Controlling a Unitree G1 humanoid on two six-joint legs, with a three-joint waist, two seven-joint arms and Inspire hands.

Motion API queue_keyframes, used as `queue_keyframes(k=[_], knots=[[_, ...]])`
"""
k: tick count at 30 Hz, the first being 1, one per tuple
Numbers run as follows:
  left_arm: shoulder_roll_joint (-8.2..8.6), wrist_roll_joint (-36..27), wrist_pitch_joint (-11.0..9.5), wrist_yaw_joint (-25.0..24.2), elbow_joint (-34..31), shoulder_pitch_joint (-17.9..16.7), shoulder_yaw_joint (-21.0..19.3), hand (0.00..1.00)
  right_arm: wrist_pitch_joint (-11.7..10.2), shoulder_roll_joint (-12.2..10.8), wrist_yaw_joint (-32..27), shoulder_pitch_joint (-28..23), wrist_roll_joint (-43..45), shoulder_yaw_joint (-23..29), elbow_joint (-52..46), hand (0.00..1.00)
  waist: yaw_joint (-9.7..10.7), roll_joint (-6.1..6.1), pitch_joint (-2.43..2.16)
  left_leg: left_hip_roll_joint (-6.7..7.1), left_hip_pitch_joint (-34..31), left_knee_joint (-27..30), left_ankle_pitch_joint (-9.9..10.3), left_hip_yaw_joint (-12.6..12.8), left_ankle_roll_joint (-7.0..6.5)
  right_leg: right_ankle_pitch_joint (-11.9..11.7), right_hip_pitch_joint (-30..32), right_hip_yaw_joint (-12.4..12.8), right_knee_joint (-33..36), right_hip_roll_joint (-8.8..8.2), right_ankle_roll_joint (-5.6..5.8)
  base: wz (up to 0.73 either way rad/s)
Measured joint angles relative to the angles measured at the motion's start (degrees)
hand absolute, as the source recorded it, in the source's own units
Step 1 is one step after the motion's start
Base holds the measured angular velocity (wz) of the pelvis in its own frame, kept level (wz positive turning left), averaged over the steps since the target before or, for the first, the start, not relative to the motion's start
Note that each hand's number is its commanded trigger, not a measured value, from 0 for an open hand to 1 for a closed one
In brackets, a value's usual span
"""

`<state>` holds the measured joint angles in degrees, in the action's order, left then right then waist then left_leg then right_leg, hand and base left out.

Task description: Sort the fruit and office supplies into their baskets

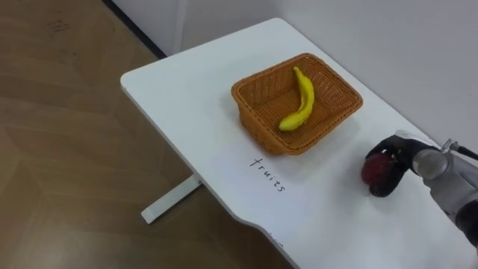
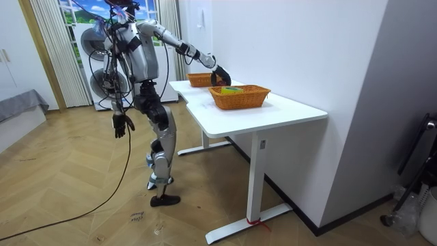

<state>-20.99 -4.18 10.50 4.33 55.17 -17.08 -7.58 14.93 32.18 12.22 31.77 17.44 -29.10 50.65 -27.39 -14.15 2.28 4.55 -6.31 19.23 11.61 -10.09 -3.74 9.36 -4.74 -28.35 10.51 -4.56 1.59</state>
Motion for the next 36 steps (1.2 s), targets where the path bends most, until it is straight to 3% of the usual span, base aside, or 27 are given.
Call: queue_keyframes(k=[6,21,29,34,36], knots=[[0.01,-0.1,0.1,0.1,0.0,0.0,0.1,0.0,0.0,0.0,0.1,0.2,0.5,0.0,-0.2,1.0,0.1,0.8,-0.36,-0.01,0.2,0.0,0.0,0.0,-0.01,0.0,-0.1,0.1,0.0,0.01,0.0,0.0],[0.08,0.0,0.7,0.2,-0.1,-0.1,0.0,0.0,0.1,-0.2,0.3,0.2,0.7,0.1,-0.2,1.0,0.2,0.96,-0.38,-0.1,0.6,0.0,0.0,0.3,0.01,0.0,-0.1,0.1,0.0,0.04,0.0,0.0],[0.39,0.3,0.7,0.5,0.0,-0.2,-0.2,0.0,0.1,-0.2,2.6,0.1,0.9,1.0,-3.1,1.0,0.6,1.2,-1.04,-0.15,1.0,-0.6,-0.1,0.6,-0.04,0.0,-0.2,0.6,0.1,-0.12,0.0,-0.01],[2.49,0.4,0.7,1.1,0.0,-0.7,-1.6,0.0,-0.2,-0.1,3.0,-0.8,0.9,4.9,-10.3,1.0,3.8,2.08,-1.57,0.04,1.1,-0.7,-0.2,0.5,-0.26,0.0,-0.4,0.7,0.2,-0.34,0.0,0.05],[2.73,0.6,0.7,0.7,0.0,-0.7,-1.8,0.0,-0.6,-0.1,3.0,-0.8,0.9,6.9,-11.1,1.0,4.5,2.46,-1.4,0.09,1.5,-0.8,-0.2,0.6,-0.29,0.0,-0.8,0.9,0.1,-0.36,0.0,0.0]])
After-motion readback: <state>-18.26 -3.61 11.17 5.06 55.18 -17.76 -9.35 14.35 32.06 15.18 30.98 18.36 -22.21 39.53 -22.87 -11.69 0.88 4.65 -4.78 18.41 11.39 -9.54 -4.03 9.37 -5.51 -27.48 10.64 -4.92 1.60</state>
